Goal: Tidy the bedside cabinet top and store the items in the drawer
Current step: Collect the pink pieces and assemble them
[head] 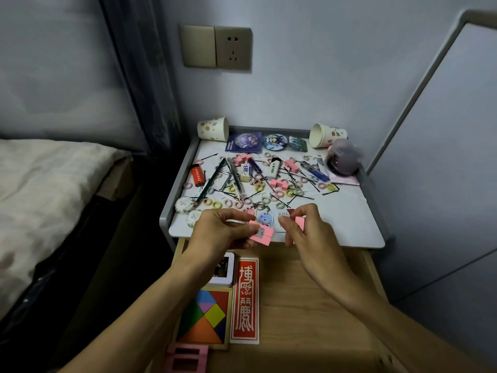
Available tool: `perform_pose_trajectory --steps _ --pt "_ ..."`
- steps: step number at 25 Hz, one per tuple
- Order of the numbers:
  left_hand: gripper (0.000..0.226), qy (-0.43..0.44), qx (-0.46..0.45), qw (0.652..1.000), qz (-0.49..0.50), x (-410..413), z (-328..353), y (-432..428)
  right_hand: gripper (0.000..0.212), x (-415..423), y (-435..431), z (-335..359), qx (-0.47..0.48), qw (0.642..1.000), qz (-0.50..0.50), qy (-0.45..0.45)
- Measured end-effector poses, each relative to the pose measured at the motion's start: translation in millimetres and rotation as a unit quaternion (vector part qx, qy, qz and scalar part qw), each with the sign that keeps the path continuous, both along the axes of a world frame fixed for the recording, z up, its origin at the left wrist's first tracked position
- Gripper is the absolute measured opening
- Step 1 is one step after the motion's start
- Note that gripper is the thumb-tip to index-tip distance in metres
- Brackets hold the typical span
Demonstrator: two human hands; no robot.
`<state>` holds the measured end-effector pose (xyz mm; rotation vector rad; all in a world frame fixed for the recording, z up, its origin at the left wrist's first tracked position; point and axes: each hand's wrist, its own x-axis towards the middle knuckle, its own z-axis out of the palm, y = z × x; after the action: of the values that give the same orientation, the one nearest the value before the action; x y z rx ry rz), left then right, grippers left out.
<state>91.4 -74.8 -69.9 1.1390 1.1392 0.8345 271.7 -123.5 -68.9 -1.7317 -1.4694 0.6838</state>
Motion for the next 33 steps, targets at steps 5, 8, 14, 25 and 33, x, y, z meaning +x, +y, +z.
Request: perform_pose_trajectory --steps 5,8,14,25,33 --pt "0.013 0.029 0.016 0.999 -0.019 -1 1 0 0.032 14 6 8 -0.071 0.991 0.086 -0.076" --pt "0.012 0.048 0.024 0.998 -0.039 -2 0 -1 0.051 16 7 11 -0.157 0.971 0.174 -0.033" --pt "0.013 0.085 0.044 0.993 -0.074 -3 -4 -2 0.022 10 4 10 -0.065 0.992 0.108 0.007" --pt "0.013 0.028 -0.029 0.997 -0.067 -5 -6 -3 0.028 -7 -2 -6 0.037 0.991 0.12 -0.051" --pt "0.016 0.035 -0.06 0.997 -0.03 -9 -5 -3 0.063 -9 -5 -9 0.058 0.967 0.175 -0.174"
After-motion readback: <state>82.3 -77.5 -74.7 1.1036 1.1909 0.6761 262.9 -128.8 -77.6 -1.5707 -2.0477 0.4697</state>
